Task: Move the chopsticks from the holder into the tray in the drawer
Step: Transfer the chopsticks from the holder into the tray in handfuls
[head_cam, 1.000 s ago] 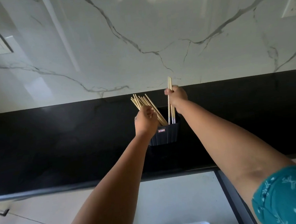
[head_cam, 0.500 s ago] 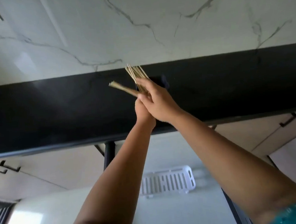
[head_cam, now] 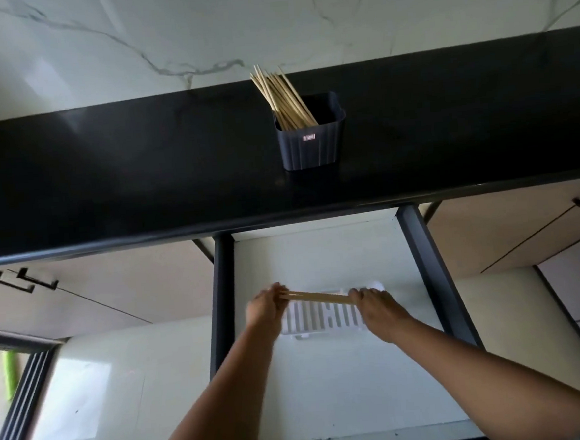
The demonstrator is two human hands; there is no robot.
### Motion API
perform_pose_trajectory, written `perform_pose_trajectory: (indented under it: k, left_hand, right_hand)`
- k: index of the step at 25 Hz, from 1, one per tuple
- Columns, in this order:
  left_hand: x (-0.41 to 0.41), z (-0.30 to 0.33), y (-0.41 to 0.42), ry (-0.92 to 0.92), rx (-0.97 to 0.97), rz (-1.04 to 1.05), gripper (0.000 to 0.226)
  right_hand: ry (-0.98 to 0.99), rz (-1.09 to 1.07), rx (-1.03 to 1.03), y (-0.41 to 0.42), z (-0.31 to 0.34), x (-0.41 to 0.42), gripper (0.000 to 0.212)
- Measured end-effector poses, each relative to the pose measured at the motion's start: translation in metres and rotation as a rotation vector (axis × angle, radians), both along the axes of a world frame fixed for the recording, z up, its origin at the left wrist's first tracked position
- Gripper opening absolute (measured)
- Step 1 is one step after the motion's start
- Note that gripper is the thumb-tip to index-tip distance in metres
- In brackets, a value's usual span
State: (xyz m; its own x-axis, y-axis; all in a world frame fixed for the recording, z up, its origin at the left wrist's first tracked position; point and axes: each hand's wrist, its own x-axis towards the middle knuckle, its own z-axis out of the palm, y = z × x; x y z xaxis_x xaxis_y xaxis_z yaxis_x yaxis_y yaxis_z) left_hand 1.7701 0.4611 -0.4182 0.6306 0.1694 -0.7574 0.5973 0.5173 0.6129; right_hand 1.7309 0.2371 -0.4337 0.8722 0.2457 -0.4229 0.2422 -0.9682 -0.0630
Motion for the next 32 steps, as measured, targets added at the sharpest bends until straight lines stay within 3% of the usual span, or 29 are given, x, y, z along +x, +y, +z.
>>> perform_pose_trajectory:
  k: [1,3,5,7,10,18,20,24,28,32]
  left_hand:
    - [0.0,-0.007,0.019,0.016,0.209,-0.027,0.019]
    - [-0.002,-0.017,0.045,0.001,0.681,-0.287,0.02]
    - [-0.012,-0.026,0.04,0.035,0.89,-0.608,0.025]
    - [-0.027,-0.039,0.027,0.081,0.84,-0.732,0.03]
    - [-0.035,-0.05,0.018,0.111,0.851,-0.69,0.025]
    - [-0.037,-0.053,0.019,0.087,0.876,-0.695,0.026]
    - [-0.04,-0.053,0.019,-0.021,1.024,-0.758,0.036]
    - [-0.045,-0.05,0.013,-0.509,1.316,-0.961,0.042]
    - [-0.052,-0.059,0.003,-0.479,1.39,-1.393,0.045]
    - [-0.052,-0.057,0.0,-0.473,1.421,-1.411,0.047]
  right_hand:
    - [0.02,-0.001,-0.017,-0.005,-0.006,0.0,0.037]
    - [0.059,-0.024,-0.019,-0.005,-0.016,0.004,0.033]
    - [0.107,-0.026,-0.001,0.004,-0.024,0.011,0.051]
    - [0.172,-0.004,0.007,0.014,-0.031,0.014,0.06]
    - [0.283,-0.006,-0.013,0.015,-0.039,0.013,0.065]
    - [0.286,-0.021,0.174,0.025,-0.036,0.003,0.052]
    - [0.308,-0.054,0.216,0.028,-0.036,0.0,0.052]
    - [0.324,-0.097,0.208,0.032,-0.038,0.0,0.064]
    - [0.355,-0.173,0.254,0.033,-0.04,0.0,0.055]
    - [0.326,-0.223,0.287,0.034,-0.038,0.002,0.049]
